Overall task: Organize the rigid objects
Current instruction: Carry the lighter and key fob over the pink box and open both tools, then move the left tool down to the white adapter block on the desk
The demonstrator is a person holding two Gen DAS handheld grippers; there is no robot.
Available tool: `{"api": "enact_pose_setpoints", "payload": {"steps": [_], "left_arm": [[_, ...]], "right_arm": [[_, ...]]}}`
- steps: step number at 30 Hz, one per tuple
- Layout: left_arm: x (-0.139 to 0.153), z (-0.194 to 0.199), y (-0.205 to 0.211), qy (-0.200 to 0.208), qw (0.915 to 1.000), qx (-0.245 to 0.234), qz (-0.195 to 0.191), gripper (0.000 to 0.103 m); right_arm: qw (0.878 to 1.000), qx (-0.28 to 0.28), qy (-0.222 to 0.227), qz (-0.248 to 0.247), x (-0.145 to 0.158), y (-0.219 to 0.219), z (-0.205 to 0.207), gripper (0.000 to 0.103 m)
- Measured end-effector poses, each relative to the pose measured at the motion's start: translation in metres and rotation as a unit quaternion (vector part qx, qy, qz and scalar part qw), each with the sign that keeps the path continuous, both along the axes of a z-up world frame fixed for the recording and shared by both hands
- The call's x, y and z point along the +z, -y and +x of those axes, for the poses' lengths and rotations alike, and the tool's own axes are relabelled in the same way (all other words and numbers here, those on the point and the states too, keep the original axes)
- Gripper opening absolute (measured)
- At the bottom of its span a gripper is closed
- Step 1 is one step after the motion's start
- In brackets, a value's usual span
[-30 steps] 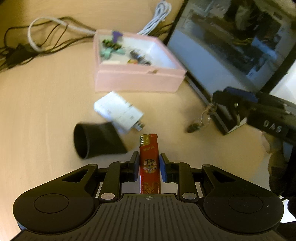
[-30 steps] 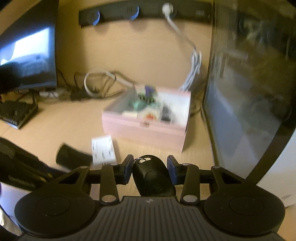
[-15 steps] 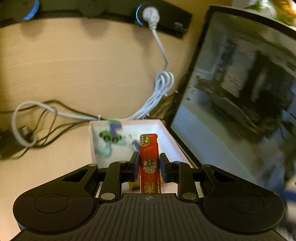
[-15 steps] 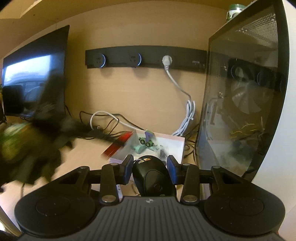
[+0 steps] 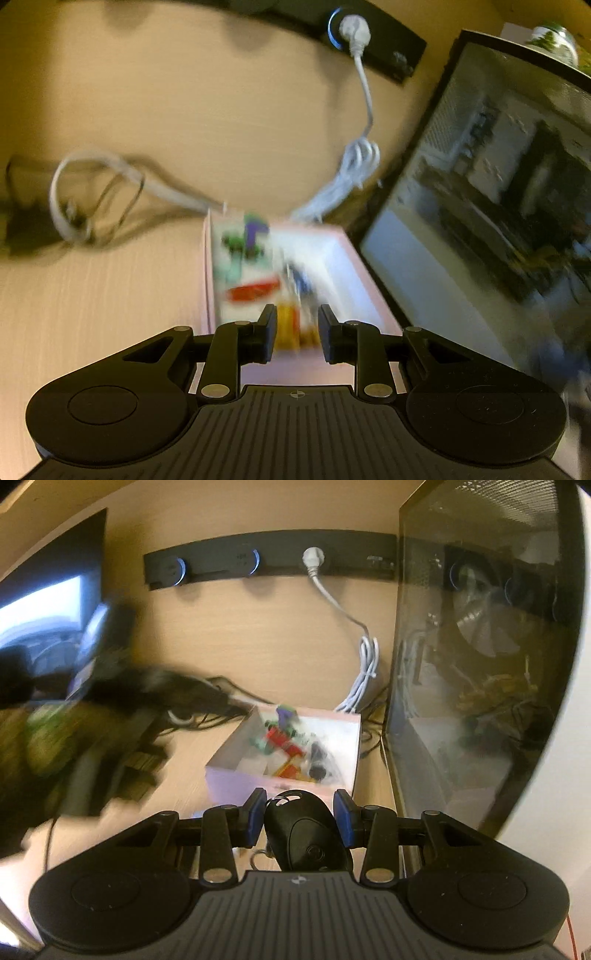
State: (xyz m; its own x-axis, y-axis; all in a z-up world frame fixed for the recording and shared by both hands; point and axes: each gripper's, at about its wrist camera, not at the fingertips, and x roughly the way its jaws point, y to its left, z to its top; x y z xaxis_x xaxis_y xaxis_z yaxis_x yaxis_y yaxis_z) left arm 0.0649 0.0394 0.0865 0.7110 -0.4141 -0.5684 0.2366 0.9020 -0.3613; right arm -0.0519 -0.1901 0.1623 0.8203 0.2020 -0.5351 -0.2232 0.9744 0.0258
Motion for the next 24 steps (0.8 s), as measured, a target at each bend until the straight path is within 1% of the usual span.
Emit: {"api": "enact_pose_setpoints", "payload": {"steps": [3,5,7,9,11,13,15,17,20,24], "left_arm": [[-0.011,-0.04,-0.006,-0.023,0.9997,-0.007,-0.003,0.027],[-0.018,-0.06,-0.01,-0.038,0.9992,-0.005,-0.006,0.027],[-0.025,-0.076,-0.016,-0.053,0.9986,0.001,-0.008,0.027],[-0.03,-0.088,-0.022,-0.062,0.998,0.012,0.0,0.027],[-0.034,-0.097,-0.029,-0.07,0.9971,0.028,0.011,0.027],[-0.036,-0.105,-0.039,-0.075,0.9958,0.049,0.018,0.027],[-0.036,-0.113,-0.049,-0.078,0.9944,0.069,0.019,0.027],[-0.037,-0.113,-0.054,-0.083,0.9931,0.081,0.02,0.027],[-0.038,-0.112,-0.052,-0.087,0.9927,0.08,0.026,0.027],[-0.039,-0.104,-0.036,-0.089,0.9932,0.062,0.043,0.027]], "right_arm": [[1.0,-0.001,0.029,0.005,0.019,-0.001,0.033,0.039],[0.999,-0.003,0.049,0.011,0.031,-0.003,0.057,0.039],[0.997,-0.009,0.067,0.023,0.042,-0.007,0.086,0.039],[0.996,-0.018,0.085,0.026,0.047,-0.013,0.112,0.039],[0.996,-0.028,0.087,0.024,0.047,-0.022,0.138,0.04],[0.997,-0.022,0.072,0.026,0.042,-0.027,0.158,0.042],[0.997,-0.025,0.063,0.032,0.036,-0.03,0.163,0.059],[0.997,-0.026,0.061,0.04,0.029,-0.031,0.157,0.066],[0.998,-0.011,0.045,0.031,0.011,-0.03,0.138,0.068],[1.0,-0.001,0.016,-0.001,-0.028,-0.026,0.103,0.071]]}}
